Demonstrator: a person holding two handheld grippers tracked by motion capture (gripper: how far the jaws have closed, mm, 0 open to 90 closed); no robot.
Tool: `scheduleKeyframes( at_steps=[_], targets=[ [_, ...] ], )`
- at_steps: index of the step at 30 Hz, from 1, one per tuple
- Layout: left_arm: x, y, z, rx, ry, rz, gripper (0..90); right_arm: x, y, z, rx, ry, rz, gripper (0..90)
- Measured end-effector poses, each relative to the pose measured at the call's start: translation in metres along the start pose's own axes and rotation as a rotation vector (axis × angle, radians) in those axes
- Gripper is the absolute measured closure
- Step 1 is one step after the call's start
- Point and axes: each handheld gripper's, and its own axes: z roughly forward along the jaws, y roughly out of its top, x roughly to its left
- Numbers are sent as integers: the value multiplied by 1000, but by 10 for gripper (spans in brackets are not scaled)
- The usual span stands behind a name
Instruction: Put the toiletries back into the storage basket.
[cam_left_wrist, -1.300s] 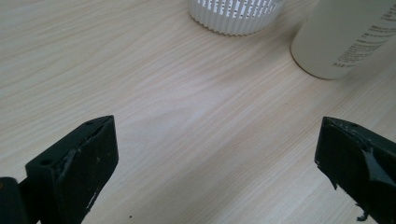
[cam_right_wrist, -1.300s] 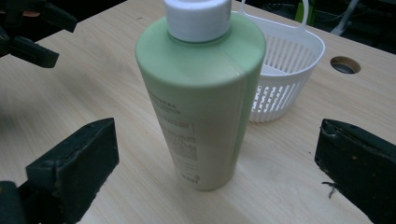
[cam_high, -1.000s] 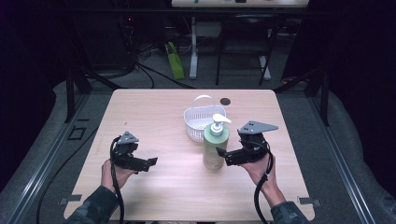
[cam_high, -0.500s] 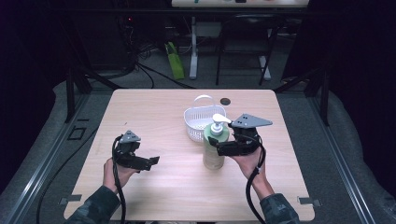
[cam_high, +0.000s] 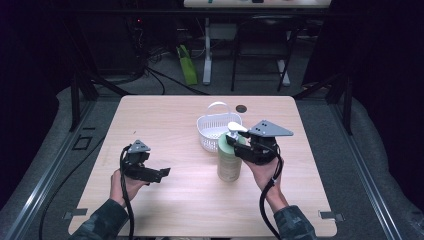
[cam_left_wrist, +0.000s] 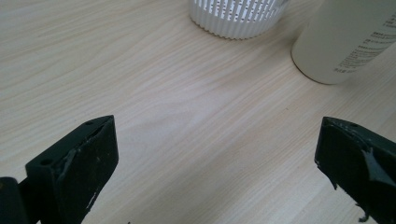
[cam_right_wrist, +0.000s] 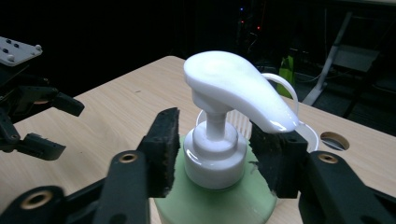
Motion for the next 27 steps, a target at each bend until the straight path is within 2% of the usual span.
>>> scheduleKeyframes(
  at_steps=[12,27],
  targets=[
    [0,0,-1,3,-4,4,0,4,3,2,-26,-29,8,662],
    [1,0,-1,-2,-4,1,0,1,5,1,-41,-38,18,696]
  ],
)
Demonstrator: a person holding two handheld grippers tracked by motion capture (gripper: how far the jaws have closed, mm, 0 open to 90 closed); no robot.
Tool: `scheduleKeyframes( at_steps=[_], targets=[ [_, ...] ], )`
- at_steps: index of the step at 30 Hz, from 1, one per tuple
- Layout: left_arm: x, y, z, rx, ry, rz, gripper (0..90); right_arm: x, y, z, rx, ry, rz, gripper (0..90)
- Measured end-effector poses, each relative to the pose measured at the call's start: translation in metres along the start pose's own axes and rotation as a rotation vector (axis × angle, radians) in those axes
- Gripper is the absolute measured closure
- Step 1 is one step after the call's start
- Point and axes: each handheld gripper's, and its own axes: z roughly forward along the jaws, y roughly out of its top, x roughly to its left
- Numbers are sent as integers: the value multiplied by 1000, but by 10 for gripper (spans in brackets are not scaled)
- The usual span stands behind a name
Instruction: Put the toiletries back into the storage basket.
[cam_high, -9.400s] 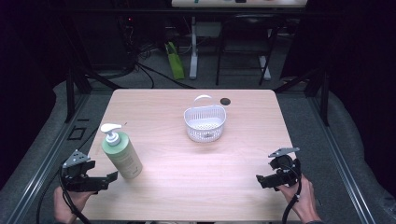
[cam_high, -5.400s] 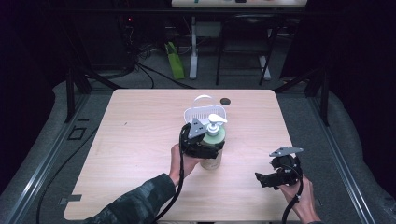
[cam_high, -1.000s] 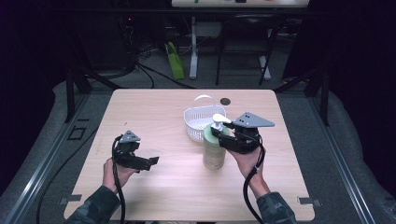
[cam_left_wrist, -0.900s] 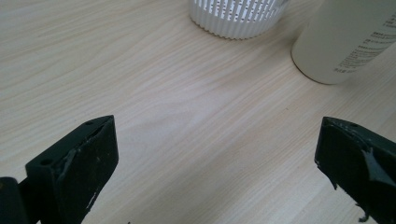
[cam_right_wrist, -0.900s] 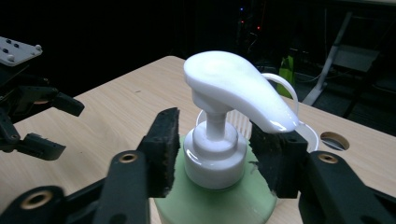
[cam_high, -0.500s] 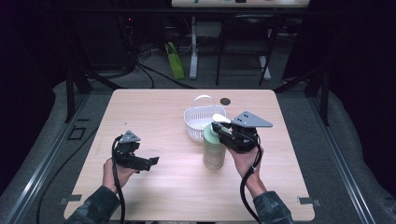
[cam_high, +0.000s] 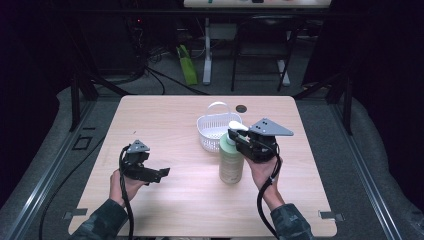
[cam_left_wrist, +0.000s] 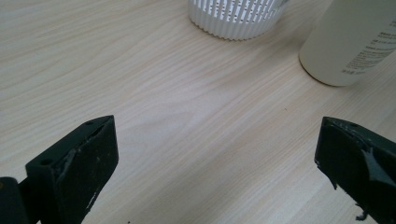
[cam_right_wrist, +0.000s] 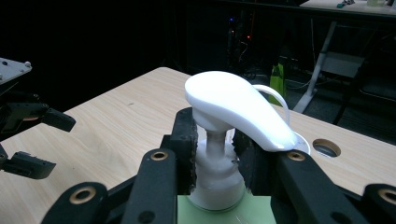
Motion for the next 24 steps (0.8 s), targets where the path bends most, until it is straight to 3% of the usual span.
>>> scheduleKeyframes(
  at_steps=[24],
  targets=[
    [-1,1,1,1,6,10,0,-13,14,-25,-14,-5,-11,696]
  ],
)
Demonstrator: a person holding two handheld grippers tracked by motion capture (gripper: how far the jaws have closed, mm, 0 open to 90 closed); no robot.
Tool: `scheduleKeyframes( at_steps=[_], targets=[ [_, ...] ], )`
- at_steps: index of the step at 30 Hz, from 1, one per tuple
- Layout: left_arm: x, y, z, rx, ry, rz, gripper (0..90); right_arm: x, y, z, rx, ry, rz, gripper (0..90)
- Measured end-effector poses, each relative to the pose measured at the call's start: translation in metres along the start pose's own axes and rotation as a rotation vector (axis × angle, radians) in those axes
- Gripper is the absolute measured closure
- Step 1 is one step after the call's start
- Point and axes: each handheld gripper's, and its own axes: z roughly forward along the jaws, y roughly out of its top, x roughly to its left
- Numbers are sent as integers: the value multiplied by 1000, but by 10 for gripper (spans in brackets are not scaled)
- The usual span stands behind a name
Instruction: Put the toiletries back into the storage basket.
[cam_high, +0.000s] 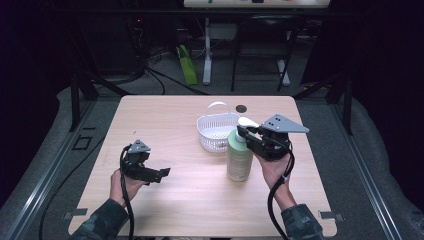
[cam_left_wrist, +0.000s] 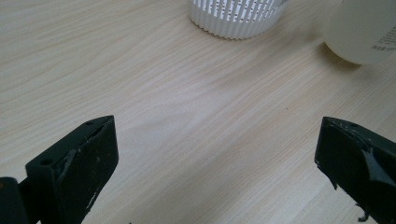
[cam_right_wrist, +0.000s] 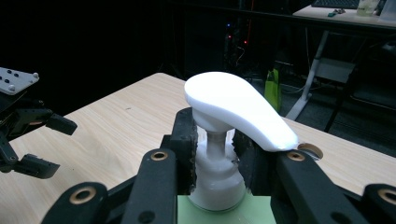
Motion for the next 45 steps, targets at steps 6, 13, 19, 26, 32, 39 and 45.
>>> scheduleKeyframes(
  at_steps=[6,13,19,26,32,39,45],
  targets=[
    [0,1,2,6,-7,1,0,-3,2,-4,1,-3,0,696],
    [0,1,2,6,-6,1,0,-6,3,-8,10,-6,-8,697],
    [-1,0,1,11,-1,8,0,-11,9,-13,5,-12,-10,697],
    [0,-1,5,19,0,9,0,-13,14,-17,7,-13,-15,697],
    [3,-2,5,17,10,-9,0,-14,15,-17,9,-15,-9,697],
    [3,-2,5,19,4,-2,0,-17,17,-20,5,-18,-4,697],
    [4,-3,6,19,7,-20,0,-23,22,-24,-6,-25,1,697]
  ],
)
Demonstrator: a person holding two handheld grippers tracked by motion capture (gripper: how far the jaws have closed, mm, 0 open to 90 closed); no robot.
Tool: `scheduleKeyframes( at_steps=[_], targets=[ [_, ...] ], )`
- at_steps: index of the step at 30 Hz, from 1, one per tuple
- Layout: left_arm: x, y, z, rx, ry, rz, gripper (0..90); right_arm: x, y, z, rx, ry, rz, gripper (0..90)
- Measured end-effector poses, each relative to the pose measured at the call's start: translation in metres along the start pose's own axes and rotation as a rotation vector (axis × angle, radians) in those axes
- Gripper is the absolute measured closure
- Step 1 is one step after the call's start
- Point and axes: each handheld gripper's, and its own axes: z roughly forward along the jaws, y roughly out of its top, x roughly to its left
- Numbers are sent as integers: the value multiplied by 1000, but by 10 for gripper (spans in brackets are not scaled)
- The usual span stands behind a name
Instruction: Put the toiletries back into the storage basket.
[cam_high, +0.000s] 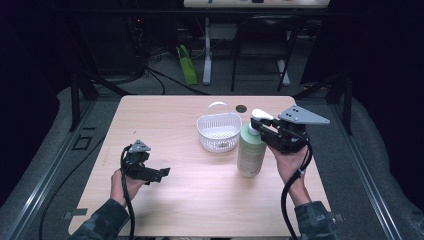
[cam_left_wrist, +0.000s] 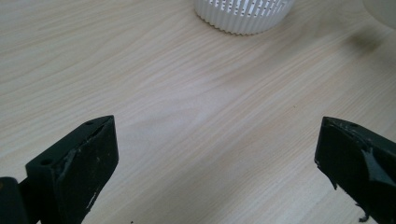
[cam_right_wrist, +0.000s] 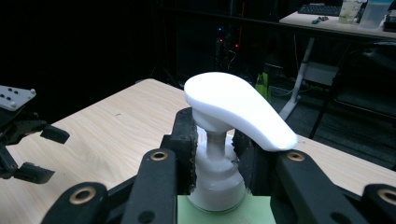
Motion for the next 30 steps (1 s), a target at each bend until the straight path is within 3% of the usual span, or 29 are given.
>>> scheduleKeyframes(
  at_steps=[30],
  targets=[
    [-2,1,1,9,-1,23,0,-15,36,-10,-42,-26,-13,697]
  ],
)
